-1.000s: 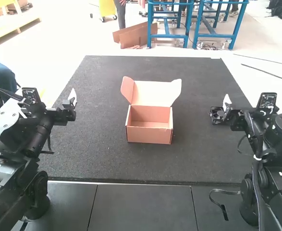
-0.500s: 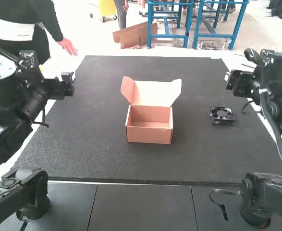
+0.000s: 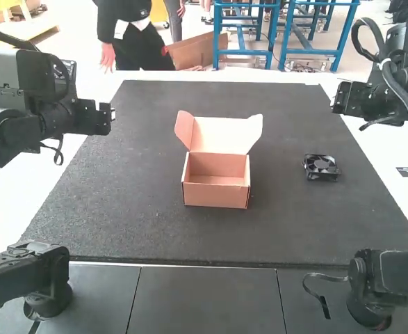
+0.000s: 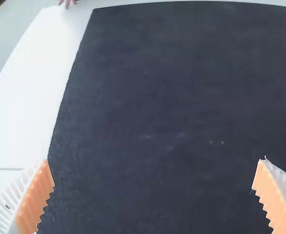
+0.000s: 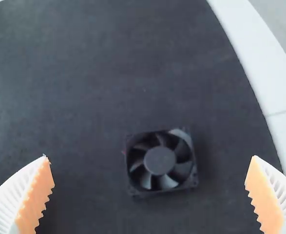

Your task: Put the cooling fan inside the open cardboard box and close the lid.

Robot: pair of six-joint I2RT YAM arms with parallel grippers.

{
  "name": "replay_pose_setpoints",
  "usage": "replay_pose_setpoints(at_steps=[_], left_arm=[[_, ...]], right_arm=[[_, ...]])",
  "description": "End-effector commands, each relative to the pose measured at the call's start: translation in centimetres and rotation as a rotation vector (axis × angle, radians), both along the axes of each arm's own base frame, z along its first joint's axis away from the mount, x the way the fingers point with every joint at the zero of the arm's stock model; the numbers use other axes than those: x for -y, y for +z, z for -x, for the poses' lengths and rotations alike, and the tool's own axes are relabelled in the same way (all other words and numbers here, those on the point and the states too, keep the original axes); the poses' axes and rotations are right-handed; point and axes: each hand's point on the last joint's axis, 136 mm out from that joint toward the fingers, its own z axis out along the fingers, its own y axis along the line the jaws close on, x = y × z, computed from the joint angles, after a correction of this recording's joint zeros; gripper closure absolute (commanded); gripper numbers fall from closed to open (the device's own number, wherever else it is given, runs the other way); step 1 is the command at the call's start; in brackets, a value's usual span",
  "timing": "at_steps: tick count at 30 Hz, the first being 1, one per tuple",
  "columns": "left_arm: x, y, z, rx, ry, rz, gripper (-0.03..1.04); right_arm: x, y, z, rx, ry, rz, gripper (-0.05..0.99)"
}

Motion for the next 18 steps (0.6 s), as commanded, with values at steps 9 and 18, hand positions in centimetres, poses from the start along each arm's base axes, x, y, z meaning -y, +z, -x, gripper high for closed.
replay_pose_setpoints(at_steps=[9, 18], left_arm=[[0.5, 0.0, 0.1, -0.045, -0.036, -0.046, 0.04], [2.1, 0.3, -0.8, -0.076, -0.079, -0.045, 0.04]], right_arm=[[6.2, -3.2, 0.8, -0.187, -0.062, 0.094, 0.03], [7.0, -9.4, -1.3, -0.365, -0.031, 0.027, 0.03]])
